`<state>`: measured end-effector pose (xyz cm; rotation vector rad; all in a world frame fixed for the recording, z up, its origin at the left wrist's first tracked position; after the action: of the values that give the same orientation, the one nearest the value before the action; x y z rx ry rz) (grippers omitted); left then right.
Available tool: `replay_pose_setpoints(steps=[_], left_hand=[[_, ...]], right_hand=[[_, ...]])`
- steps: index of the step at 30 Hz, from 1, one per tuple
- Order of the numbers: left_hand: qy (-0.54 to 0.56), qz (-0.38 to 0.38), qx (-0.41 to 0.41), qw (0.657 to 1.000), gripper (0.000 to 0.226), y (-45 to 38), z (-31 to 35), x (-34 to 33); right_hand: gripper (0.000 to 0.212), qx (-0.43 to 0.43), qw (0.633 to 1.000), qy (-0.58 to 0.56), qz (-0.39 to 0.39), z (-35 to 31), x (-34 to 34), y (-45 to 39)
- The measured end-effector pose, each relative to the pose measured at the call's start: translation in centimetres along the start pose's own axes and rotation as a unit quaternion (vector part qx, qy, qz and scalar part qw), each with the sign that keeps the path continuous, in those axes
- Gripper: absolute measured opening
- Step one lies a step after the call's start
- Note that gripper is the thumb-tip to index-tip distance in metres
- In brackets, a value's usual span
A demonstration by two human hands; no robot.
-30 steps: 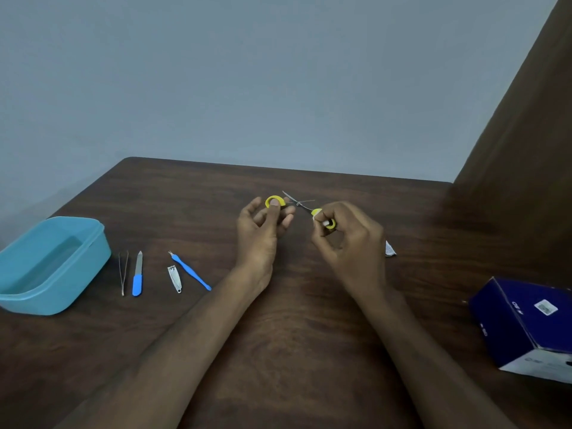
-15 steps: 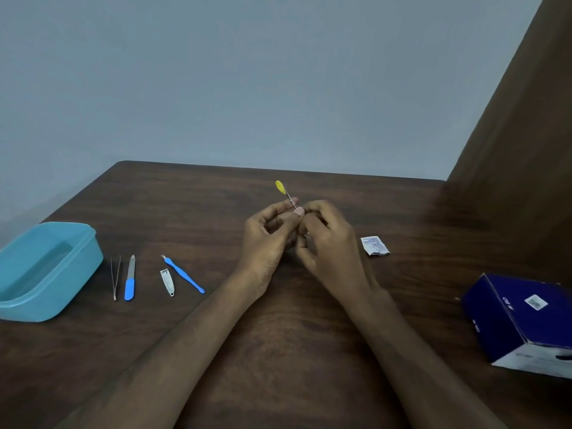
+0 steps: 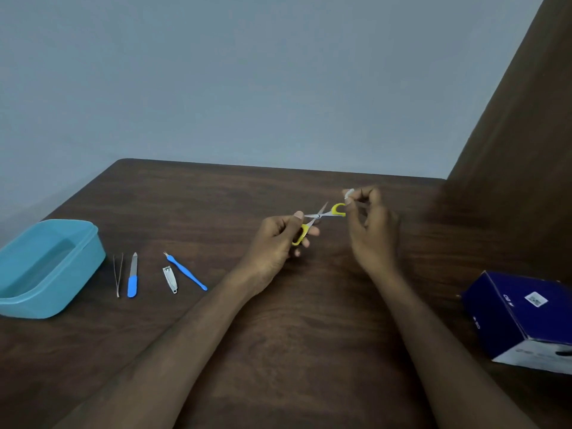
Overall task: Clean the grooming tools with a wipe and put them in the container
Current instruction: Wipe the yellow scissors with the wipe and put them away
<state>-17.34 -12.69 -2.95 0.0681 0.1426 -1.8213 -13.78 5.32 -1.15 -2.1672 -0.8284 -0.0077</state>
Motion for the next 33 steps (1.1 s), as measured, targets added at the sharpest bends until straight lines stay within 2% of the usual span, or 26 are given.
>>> replay_pose_setpoints(steps=[3,6,9,13,16,18,20,23,26,30,33], left_hand=[[-0.013,0.013,-0.016,1.0,0.046,-0.2,-0.3,0.0],[0.0,0.032,-0.037,0.999,0.034,-0.4,-0.4,0.1],[0.002,0.037,-0.042,0.998,0.023,-0.5,-0.3,0.2],[-0.005,0.056,-0.044,0.997,0.026,-0.3,-0.6,0.0],[0.005,0.088,-0.056,0.995,0.027,-0.3,-0.6,-0.4],[0.032,0.087,-0.059,0.994,0.028,-0.2,-0.5,-0.6],[0.072,0.074,-0.05,0.993,0.029,-0.1,-0.3,-0.7],[0.127,0.08,-0.027,0.988,0.028,-0.1,0.1,-0.6],[0.219,0.106,0.0,0.97,0.022,-0.4,0.5,-0.4],[0.248,0.122,0.044,0.96,0.017,-0.2,1.2,-0.1],[0.257,0.117,0.092,0.955,0.033,0.0,1.3,-0.2]], right_hand=[[0.006,0.033,0.996,0.029,-0.074,0.6,-0.1,0.1],[0.007,0.016,0.996,0.017,-0.082,0.3,-0.2,0.3],[0.013,-0.054,0.996,-0.033,-0.057,-0.7,-0.6,0.7],[0.018,-0.151,0.983,-0.1,-0.02,-1.7,-1.5,1.5],[0.013,-0.202,0.968,-0.152,0.006,-2.9,-2.0,2.4],[0.006,-0.241,0.952,-0.191,-0.007,-3.4,-2.5,3.1],[0.007,-0.234,0.955,-0.177,-0.048,-3.7,-3.3,3.8],[0.009,-0.16,0.977,-0.107,-0.091,-4.0,-3.8,4.5],[0.012,-0.151,0.984,-0.083,-0.053,-4.0,-3.6,4.2],[0.016,-0.221,0.966,-0.133,0.03,-3.3,-2.8,3.0],[0.019,-0.256,0.956,-0.135,0.04,-3.1,-2.4,2.6]])
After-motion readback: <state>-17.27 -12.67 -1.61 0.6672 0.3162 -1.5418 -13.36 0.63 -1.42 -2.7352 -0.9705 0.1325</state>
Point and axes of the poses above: each hand's wrist, its own y-axis away from the middle knuckle, its own x-axis out of the back of the hand, z = x × y, the point moved 1 cm from there along -y, towards the middle knuckle, and after that the axes turned 7 degrees about z, right-handed, at the moved point
